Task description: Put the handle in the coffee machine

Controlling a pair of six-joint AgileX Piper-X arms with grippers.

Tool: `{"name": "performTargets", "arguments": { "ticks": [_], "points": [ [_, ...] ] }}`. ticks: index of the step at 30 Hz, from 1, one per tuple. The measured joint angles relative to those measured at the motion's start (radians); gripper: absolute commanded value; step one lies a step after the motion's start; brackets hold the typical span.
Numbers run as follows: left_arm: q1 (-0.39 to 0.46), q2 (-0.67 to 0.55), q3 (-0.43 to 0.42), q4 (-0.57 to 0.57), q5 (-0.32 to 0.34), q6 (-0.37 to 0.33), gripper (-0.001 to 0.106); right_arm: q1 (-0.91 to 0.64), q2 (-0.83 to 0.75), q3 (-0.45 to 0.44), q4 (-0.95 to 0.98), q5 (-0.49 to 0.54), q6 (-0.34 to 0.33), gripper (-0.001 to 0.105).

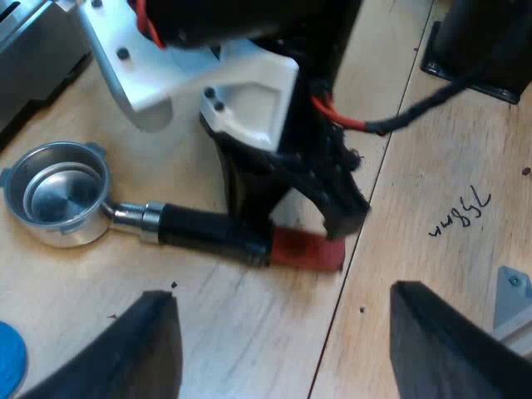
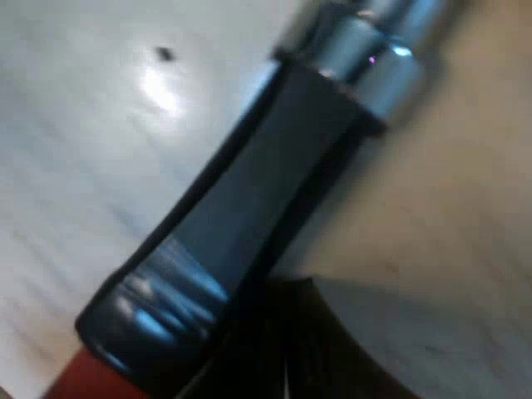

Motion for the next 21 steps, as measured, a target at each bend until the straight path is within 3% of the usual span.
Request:
{"name": "performTargets", "arguments": {
  "ticks": [6,16,21],
  "points": [
    [0.0,0.0,-0.008,0.018,0.0,-0.007,0.057,0.105,0.015,0.002,-0.162,-0.021,0.003,0.0],
    [0.0,0.0,-0.133,0.066,0.0,-0.007,0.057,0.113,0.095,0.002,-0.537,-0.021,0.042,0.0],
    [0.0,0.0,-0.145,0.068,0.0,-0.007,0.057,0.113,0.131,0.002,-0.66,0.065,0.079,0.0]
  ]
}}
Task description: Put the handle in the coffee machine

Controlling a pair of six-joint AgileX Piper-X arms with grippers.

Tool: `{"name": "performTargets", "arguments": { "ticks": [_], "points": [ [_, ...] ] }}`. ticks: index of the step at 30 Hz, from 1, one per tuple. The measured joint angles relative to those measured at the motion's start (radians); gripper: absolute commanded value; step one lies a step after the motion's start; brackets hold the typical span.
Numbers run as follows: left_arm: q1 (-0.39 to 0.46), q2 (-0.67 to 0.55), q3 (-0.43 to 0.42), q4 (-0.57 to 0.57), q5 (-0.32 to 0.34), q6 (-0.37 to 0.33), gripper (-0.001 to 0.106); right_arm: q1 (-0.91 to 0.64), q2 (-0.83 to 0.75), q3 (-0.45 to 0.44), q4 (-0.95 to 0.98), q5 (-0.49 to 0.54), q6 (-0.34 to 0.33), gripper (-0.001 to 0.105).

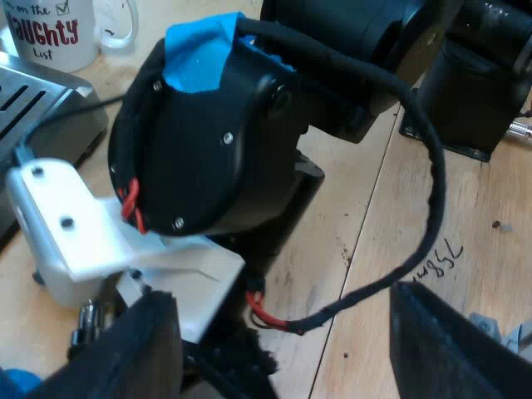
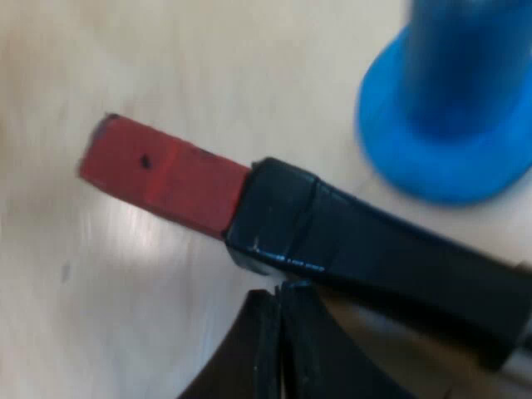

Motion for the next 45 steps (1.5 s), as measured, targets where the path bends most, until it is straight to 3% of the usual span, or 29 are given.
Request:
{"name": "performTargets", "arguments": {
  "ticks": [6,12,16,26,32,41,44,45],
  "points": [
    [0.0,-0.002,0.0,0.006,0.0,0.0,0.057,0.0,-0.019,0.0,-0.02,0.056,0.087,0.0],
    [0.0,-0.002,0.0,0.006,0.0,0.0,0.057,0.0,-0.055,0.0,0.129,-0.026,0.177,0.0],
    [0.0,-0.002,0.0,0.006,0.0,0.0,0.057,0.0,-0.096,0.0,0.273,-0.082,0.198,0.0],
    [0.0,-0.002,0.0,0.006,0.0,0.0,0.057,0.0,-0.244,0.0,0.564,-0.088,0.203,0.0],
    [0.0,-0.002,0.0,0.006,-0.013,0.0,0.057,0.0,-0.347,0.0,0.693,0.007,0.203,0.0],
    [0.0,-0.002,0.028,0.006,-0.142,0.0,0.057,0.0,-0.48,-0.008,0.77,0.175,0.206,0.0],
    [0.0,-0.002,0.046,0.006,-0.164,0.0,0.057,0.0,-0.506,-0.037,0.774,0.235,0.206,0.002],
    [0.0,-0.002,0.05,0.006,-0.17,0.0,0.057,0.0,-0.514,-0.053,0.77,0.25,0.208,0.012]
  ]
}}
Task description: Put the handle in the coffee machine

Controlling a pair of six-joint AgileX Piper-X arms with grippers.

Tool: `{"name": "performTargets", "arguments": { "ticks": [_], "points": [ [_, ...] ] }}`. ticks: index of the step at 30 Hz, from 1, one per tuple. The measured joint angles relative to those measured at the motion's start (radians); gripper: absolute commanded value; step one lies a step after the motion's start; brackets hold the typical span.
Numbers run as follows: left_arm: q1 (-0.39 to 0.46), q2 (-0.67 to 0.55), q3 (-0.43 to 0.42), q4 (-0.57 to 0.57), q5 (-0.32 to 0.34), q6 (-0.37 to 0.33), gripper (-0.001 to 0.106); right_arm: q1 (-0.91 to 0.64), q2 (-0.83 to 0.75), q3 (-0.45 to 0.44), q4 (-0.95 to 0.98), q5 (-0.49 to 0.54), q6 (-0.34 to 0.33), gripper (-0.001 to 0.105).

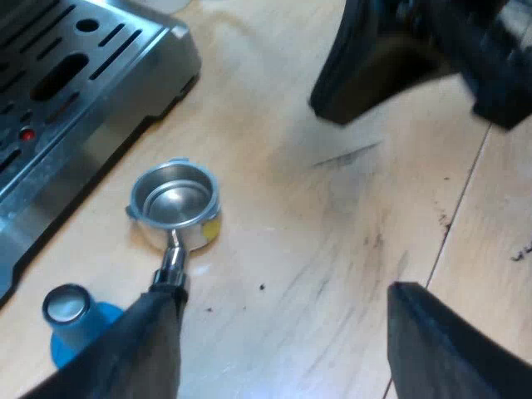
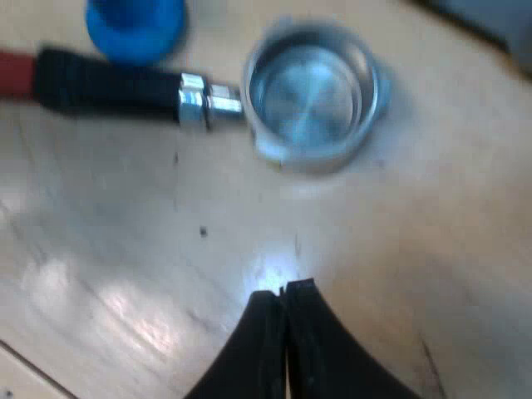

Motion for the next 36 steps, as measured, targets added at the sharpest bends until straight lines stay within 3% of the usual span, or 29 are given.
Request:
{"name": "performTargets", "arguments": {
  "ticks": [1,2,3,6,16,26,36],
  "points": [
    [0.0,0.0,0.008,0.0,-0.007,0.0,0.057,0.0,-0.002,-0.003,0.0,0.004,0.0,0.034],
    [0.0,0.0,0.018,0.0,-0.009,0.0,0.057,0.0,-0.001,-0.013,0.006,0.013,0.002,0.041],
    [0.0,0.0,0.026,0.0,-0.009,0.0,0.057,0.0,-0.001,-0.027,0.01,0.015,0.003,0.059],
    [0.0,0.002,0.032,0.0,-0.009,0.0,0.057,0.0,-0.001,-0.055,-0.006,0.018,-0.001,0.077],
    [0.0,0.002,0.032,0.0,-0.009,0.0,0.057,-0.032,0.059,-0.057,-0.046,0.015,-0.001,0.076],
    [0.0,0.002,0.032,0.0,-0.009,0.0,0.057,-0.194,0.208,-0.091,-0.1,-0.146,0.042,0.076],
    [0.0,0.002,0.032,0.046,-0.009,0.0,0.057,-0.239,0.297,-0.093,-0.175,-0.176,0.047,0.076]
  ]
}}
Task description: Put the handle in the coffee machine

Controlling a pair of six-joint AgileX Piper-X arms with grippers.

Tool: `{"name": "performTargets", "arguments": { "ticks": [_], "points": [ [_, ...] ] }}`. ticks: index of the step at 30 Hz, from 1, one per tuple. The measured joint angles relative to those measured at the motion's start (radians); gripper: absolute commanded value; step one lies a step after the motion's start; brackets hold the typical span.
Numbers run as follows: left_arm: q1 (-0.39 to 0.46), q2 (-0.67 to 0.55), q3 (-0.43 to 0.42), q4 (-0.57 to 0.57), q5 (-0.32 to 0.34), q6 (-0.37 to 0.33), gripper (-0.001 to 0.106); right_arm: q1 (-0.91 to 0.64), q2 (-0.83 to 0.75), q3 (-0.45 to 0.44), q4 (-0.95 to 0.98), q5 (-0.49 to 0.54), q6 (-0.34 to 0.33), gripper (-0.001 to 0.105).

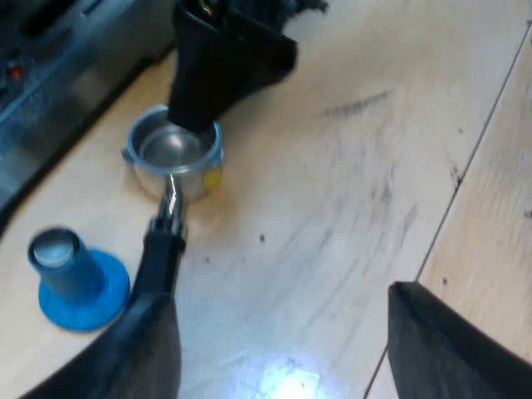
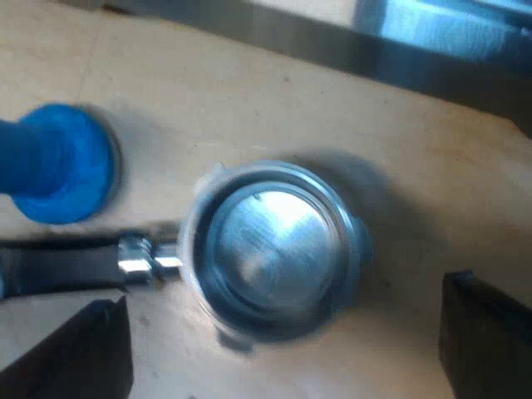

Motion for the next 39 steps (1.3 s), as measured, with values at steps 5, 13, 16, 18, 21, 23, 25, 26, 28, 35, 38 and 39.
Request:
{"name": "performTargets", "arguments": {
  "ticks": [5,13,16,18,21,23,25,26,28,35,38,39],
  "points": [
    [0.0,0.0,0.0,0.005,0.0,0.0,0.057,-0.012,0.062,-0.005,-0.055,-0.011,0.0,0.076],
    [0.0,0.0,0.0,0.005,0.0,0.0,0.057,-0.012,0.125,-0.005,-0.11,-0.014,-0.025,0.076],
    [0.0,0.0,0.0,0.005,0.0,0.0,0.057,-0.012,0.148,-0.005,-0.118,-0.014,-0.03,0.076],
    [0.0,0.0,0.0,0.005,0.0,0.0,0.057,-0.012,0.168,-0.005,-0.119,-0.014,-0.036,0.074],
    [0.0,0.0,0.0,0.005,0.0,0.0,0.057,-0.012,0.187,-0.005,-0.122,-0.018,-0.038,0.071],
    [0.0,0.0,0.0,0.005,0.0,0.0,0.057,-0.012,0.192,-0.005,-0.122,-0.017,-0.038,0.071],
    [0.0,0.0,0.0,0.005,0.0,0.0,0.057,-0.012,0.196,-0.005,-0.125,-0.017,-0.038,0.071],
    [0.0,0.0,0.0,0.005,0.0,0.0,0.057,-0.012,0.196,-0.005,-0.125,-0.017,-0.039,0.071],
    [0.0,0.0,0.0,0.005,0.0,0.0,0.057,-0.012,0.196,-0.005,-0.125,-0.017,-0.04,0.07],
    [0.0,0.0,0.0,0.005,0.0,0.0,0.057,-0.012,0.196,-0.005,-0.125,-0.024,-0.059,0.006],
    [0.0,0.0,0.0,0.005,0.0,0.0,0.057,-0.012,0.196,-0.005,-0.118,-0.047,-0.064,0.0],
    [0.0,0.0,0.0,0.005,0.0,0.0,0.057,-0.012,0.196,-0.005,-0.116,-0.05,-0.064,0.0]
  ]
}}
